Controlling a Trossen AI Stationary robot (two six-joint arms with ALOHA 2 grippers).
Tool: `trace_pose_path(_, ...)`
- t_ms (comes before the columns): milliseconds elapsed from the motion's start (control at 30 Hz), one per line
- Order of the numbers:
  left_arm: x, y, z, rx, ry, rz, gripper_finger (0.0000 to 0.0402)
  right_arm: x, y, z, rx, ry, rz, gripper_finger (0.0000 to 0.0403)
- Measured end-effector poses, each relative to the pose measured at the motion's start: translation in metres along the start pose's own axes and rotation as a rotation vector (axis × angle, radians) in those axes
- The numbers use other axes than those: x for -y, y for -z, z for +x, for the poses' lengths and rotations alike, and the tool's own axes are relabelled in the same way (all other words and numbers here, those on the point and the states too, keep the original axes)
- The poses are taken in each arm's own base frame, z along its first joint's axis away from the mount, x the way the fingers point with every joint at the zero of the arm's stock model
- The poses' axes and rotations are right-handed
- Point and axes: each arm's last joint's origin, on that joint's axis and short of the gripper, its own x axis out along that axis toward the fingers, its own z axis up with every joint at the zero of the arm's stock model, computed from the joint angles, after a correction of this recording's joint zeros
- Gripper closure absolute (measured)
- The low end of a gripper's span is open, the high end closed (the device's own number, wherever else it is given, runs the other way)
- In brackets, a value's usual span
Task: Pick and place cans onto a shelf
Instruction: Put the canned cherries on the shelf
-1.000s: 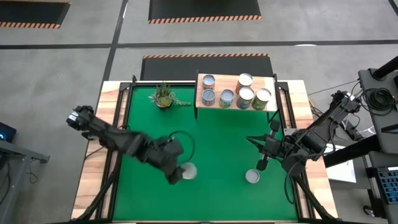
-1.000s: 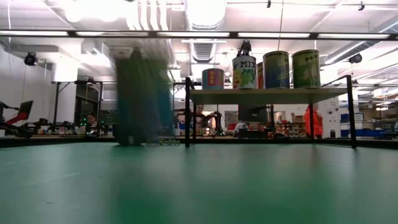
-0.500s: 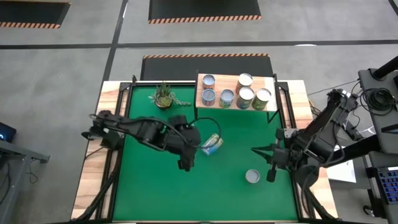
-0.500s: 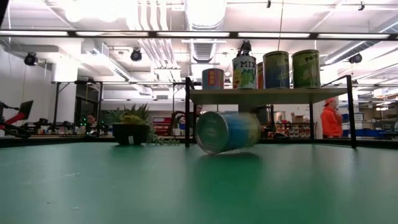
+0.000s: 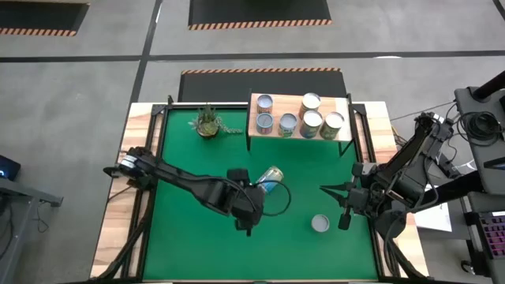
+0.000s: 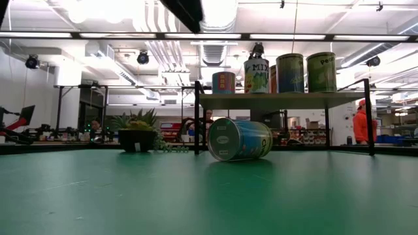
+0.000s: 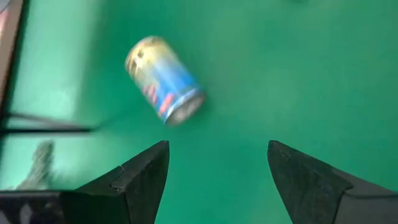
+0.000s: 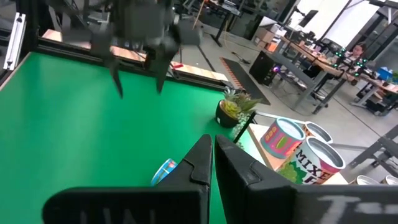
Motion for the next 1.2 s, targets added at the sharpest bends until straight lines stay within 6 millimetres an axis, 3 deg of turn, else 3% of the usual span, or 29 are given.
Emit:
trace_pose_path(133, 0.006, 0.006, 0.045, 0.101, -0.027, -0.055, 0.0147, 0.0, 0.0, 0.0, 0.0, 0.0, -0.005, 0.0394)
trace_pose_path(367, -0.021, 0.017, 0.095, 0.106, -0.1, -0.181, 0.0129, 0.001, 0.0, 0.0, 0.001, 0.001, -0.032, 0.0394)
trace_pose_path(533, -0.036, 0.012, 0.107, 0.112, 0.003, -0.197, 0.0071, 0.001, 0.0, 0.0, 0.002, 0.002, -0.033, 0.0394)
trace_pose_path(733, -0.035, 0.008, 0.114, 0.214, 0.01, -0.127, 0.001, 0.001, 0.0, 0.0, 0.0, 0.003, -0.038, 0.0394)
trace_pose_path(1200, -0.046, 0.012, 0.144, 0.326, 0.051, -0.276, 0.0018, 0.002, 0.0, 0.0, -0.002, 0.003, -0.065, 0.0394)
